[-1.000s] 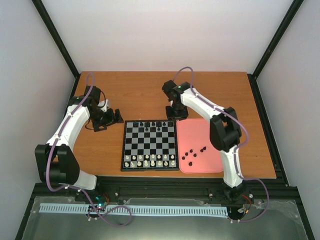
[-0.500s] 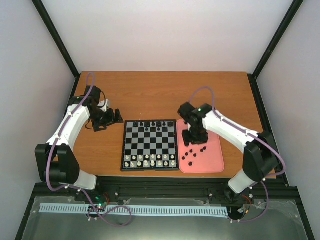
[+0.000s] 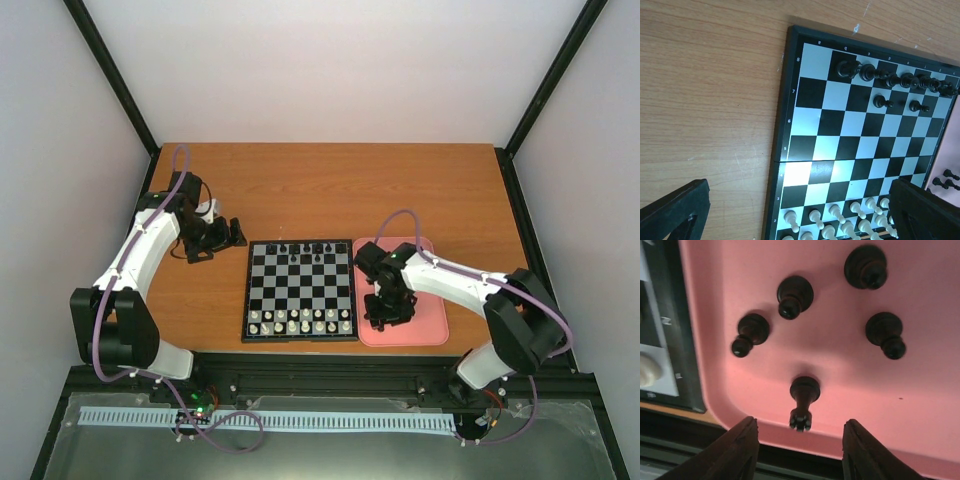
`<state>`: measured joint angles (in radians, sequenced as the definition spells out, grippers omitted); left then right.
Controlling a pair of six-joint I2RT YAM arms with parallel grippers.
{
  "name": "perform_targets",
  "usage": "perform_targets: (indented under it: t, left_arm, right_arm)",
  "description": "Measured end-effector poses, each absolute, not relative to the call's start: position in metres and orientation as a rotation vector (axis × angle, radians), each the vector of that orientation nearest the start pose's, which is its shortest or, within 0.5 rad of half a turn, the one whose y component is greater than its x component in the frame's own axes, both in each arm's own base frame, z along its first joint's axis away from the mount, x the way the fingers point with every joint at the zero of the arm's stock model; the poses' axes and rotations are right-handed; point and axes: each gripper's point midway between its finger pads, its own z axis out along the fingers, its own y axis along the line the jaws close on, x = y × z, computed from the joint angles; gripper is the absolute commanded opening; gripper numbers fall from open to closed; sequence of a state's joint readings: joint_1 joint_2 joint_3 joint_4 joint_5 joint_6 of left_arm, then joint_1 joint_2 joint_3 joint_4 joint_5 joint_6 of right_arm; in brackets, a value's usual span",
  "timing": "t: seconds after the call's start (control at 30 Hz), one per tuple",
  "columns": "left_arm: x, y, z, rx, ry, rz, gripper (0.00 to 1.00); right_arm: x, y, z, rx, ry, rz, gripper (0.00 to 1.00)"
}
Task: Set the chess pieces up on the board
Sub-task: Pick up the chess piece from the storage box.
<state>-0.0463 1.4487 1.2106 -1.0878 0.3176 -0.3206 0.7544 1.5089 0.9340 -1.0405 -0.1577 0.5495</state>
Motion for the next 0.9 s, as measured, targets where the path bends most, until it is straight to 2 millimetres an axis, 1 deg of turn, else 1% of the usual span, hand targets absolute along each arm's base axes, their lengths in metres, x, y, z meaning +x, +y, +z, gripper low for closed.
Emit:
perform_targets:
  t: [0.17, 0.3, 0.43, 0.6, 0.8, 0.9]
  left_arm:
    - [0.295, -0.067, 0.146, -0.341, 2.895, -0.525, 1.00]
    - [0.295, -0.067, 0.146, -0.342, 2.895, -0.525, 1.00]
    - [0.295, -0.067, 0.146, -0.342, 2.895, -0.525, 1.00]
    - [0.295, -0.068, 0.146, -0.341, 2.895, -0.525, 1.00]
    - [0.295, -0.068, 0.146, -0.341, 2.895, -0.526, 1.00]
    - [0.295, -0.068, 0.146, -0.341, 2.895, -0.528, 1.00]
  right_arm:
    - [0.140, 0.172, 0.026, -0.290, 3.309, 0.126, 0.41]
    - [0.143, 0.174, 0.018, -0.275, 3.312, 0.121, 0.38]
    - [0.147, 0.177, 0.019, -0.271, 3.302, 0.128, 0.35]
    - [0.151, 0.180, 0.023, -0.268, 3.292, 0.130, 0.27]
    - [0.153, 0.179, 0.030, -0.263, 3.291, 0.098, 0.25]
    - [0.151, 0.176, 0.032, -0.260, 3.298, 0.086, 0.25]
